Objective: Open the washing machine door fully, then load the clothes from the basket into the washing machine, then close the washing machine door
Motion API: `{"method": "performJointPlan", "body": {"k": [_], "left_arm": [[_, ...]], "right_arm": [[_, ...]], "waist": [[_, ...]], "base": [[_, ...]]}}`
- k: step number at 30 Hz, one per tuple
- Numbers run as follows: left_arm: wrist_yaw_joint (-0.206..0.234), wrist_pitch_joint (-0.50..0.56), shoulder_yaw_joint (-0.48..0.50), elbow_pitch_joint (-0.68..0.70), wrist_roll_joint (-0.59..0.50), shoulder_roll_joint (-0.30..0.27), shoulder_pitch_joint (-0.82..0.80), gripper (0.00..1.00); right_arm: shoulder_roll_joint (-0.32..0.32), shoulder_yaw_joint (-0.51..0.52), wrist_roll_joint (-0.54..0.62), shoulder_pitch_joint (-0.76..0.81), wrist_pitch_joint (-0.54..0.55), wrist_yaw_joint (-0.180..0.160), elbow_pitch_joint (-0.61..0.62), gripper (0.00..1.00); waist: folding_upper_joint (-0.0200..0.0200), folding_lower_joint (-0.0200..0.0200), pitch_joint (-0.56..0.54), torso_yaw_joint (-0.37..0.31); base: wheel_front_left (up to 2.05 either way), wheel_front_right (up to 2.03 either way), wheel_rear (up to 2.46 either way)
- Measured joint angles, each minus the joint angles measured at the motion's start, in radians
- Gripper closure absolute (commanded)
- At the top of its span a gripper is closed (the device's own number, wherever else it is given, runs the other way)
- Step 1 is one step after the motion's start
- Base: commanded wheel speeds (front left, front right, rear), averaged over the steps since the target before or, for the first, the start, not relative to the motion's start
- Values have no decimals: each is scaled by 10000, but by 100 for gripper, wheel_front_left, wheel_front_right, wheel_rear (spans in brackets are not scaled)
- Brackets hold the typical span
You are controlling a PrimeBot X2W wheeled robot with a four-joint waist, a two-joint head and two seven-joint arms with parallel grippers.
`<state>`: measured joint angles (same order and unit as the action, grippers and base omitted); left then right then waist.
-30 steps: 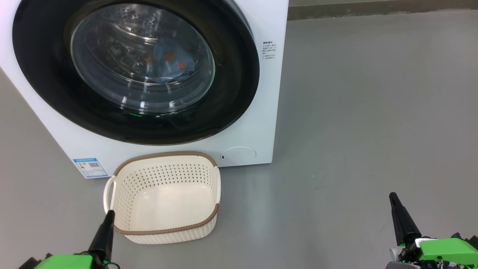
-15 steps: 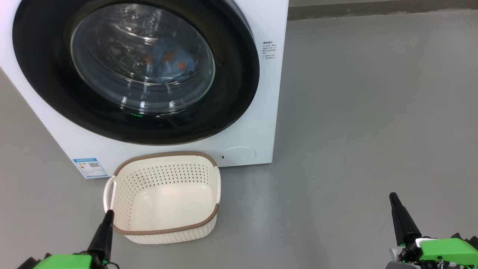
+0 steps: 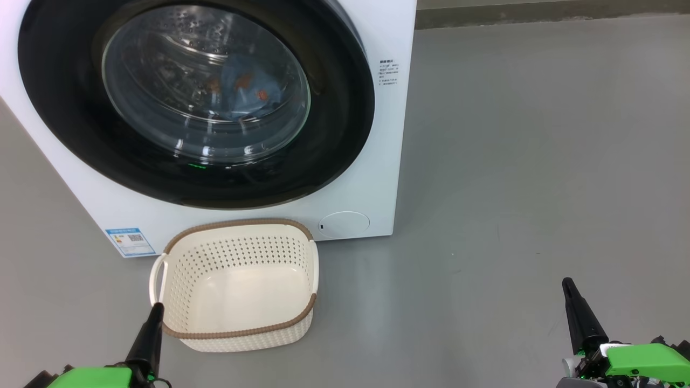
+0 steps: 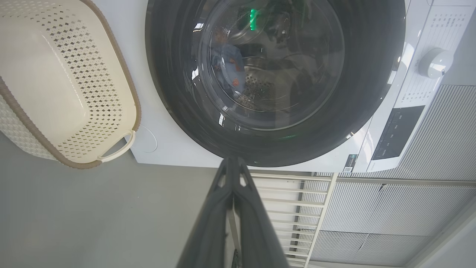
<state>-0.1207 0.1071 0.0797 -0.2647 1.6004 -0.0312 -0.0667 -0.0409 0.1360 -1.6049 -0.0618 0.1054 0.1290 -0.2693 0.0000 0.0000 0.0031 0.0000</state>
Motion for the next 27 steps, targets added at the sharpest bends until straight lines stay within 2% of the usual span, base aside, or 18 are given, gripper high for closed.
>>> {"method": "performJointPlan", "body": {"k": [27], "left_arm": [[0, 0, 2, 0, 8, -2, 0, 100]], "right_arm": [[0, 0, 0, 0, 0, 0, 0, 100]], "waist": [[0, 0, 0, 0]], "base": [[0, 0, 0]]}}
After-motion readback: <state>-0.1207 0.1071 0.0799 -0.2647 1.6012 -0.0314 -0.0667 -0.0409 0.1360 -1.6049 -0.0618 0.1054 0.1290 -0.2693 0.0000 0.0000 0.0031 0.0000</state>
